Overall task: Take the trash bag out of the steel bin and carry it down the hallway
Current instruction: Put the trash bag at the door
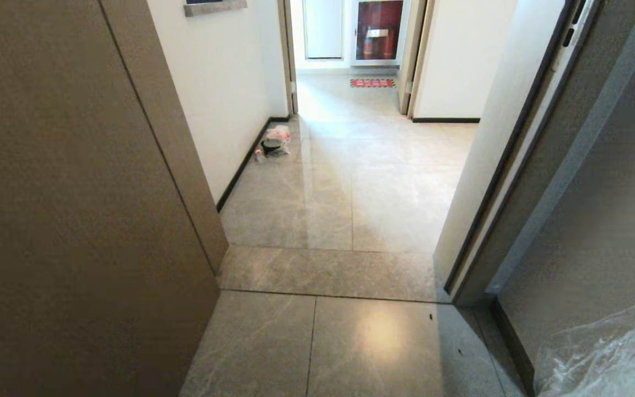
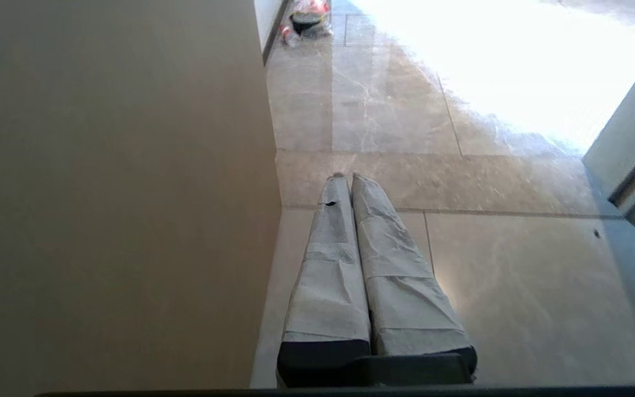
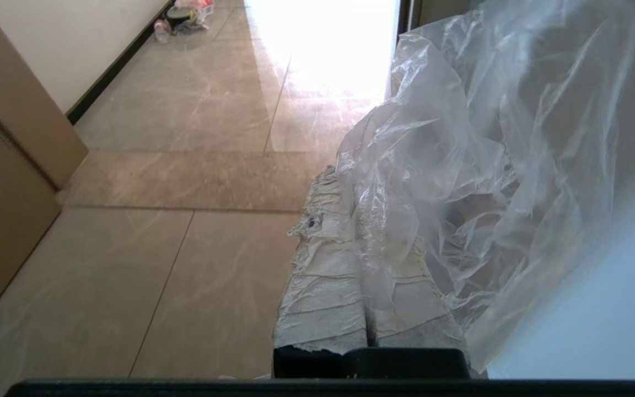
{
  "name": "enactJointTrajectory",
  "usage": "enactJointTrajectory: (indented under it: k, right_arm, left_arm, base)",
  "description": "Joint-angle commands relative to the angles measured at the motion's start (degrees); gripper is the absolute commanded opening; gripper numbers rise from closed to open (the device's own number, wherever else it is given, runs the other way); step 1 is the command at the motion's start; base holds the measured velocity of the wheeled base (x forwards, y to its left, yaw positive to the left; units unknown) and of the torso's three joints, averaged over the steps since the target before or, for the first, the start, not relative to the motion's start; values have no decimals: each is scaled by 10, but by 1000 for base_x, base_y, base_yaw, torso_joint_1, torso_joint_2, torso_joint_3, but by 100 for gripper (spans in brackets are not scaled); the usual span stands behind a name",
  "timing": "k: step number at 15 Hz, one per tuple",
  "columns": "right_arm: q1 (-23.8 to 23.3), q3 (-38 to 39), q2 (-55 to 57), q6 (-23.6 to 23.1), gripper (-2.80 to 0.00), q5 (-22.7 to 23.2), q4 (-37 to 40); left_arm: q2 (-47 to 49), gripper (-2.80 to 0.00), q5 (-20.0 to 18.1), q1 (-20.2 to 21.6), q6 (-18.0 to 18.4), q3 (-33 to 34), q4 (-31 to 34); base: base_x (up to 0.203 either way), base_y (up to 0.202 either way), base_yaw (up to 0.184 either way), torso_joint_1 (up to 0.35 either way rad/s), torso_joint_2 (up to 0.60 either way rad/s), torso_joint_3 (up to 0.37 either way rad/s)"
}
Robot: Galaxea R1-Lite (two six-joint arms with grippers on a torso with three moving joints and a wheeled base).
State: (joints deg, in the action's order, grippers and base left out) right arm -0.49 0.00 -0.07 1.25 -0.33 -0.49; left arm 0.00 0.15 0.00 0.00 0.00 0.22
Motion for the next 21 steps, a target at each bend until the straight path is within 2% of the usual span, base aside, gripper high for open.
enactJointTrajectory:
  k: [1, 21]
  right_arm:
    - [0, 1, 1, 0, -280, 0, 0]
    - [0, 1, 1, 0, -280, 0, 0]
  left_arm:
    - [0, -280, 0, 0, -1, 0, 0]
    - [0, -280, 0, 0, 0, 0, 0]
  base:
    - [193, 0, 1, 2, 2, -7]
    - [193, 0, 1, 3, 1, 2]
